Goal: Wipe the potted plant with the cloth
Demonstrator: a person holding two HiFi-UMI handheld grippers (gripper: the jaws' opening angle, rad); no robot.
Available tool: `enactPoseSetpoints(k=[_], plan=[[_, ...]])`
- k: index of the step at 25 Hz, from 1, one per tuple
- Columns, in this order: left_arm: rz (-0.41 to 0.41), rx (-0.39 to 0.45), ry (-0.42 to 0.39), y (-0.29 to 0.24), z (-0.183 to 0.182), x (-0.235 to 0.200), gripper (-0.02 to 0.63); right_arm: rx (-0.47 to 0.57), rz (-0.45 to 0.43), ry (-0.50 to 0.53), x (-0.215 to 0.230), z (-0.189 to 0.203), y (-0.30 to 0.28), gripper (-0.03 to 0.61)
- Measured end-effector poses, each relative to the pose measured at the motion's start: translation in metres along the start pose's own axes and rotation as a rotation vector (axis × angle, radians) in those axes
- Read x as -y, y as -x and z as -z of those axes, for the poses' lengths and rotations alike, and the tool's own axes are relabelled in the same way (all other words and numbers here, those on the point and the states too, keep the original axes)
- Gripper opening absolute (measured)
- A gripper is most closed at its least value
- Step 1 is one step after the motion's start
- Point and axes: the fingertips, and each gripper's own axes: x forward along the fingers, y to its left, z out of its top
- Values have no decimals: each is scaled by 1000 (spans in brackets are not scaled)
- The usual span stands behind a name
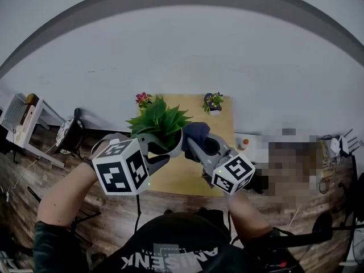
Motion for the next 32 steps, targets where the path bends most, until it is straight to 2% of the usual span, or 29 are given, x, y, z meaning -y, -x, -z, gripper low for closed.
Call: enactPoseSetpoints(k=[5,7,11,15,19,22,26,29,32], plan=[[18,-19,-103,-2,7,19,18,-23,-58,-64,6,9,-11,52],[30,-28,-143,-2,10,30,18,-34,-107,-111,4,16,-14,52],[71,-27,-190,0,16,39,20,-74,-210,-160,4,27,-30,52],[105,-38,-221,-7,26,55,20,-150,-252,-165,2,50,-48,52],[92,-51,-176,-15,40,58,20,-168,-245,-182,0,60,-52,52],[60,-66,-138,-23,53,51,20,-171,-227,-154,2,58,-45,52],[-19,-78,-54,-49,76,40,20,-143,-127,-120,17,46,-28,52],[-25,-95,-31,-79,95,42,20,-141,-73,-84,23,41,-13,52],[-57,-77,25,-108,109,40,20,-132,-34,-62,25,32,4,52]])
